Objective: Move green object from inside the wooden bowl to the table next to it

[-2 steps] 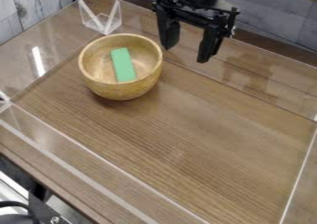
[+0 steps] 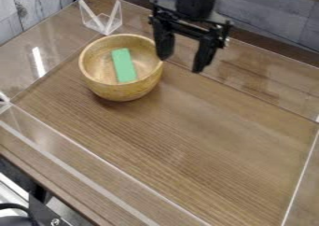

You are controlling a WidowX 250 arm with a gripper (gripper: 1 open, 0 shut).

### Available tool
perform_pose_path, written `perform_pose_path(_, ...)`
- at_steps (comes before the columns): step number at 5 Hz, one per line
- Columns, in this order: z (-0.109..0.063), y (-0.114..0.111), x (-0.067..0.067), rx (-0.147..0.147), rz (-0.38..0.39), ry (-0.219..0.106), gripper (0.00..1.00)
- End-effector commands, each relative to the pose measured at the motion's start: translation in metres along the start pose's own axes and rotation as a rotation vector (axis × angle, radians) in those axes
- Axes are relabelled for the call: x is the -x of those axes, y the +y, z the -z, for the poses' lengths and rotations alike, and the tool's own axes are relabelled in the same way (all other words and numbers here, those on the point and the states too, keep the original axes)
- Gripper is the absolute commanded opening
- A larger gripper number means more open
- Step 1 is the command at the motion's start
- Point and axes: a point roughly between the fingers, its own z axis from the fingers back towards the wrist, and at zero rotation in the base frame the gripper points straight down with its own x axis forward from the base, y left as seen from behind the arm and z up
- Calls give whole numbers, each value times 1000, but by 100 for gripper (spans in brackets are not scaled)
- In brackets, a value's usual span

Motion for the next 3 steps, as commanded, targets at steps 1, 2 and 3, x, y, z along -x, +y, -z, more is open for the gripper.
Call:
perform_pose_path(1, -17, 34, -4, 9, -80, -77, 100)
perform_pose_path(2, -13, 74, -2, 23, -148, -88, 100)
perform_pose_path(3, -4, 92, -8, 29, -176, -84, 100)
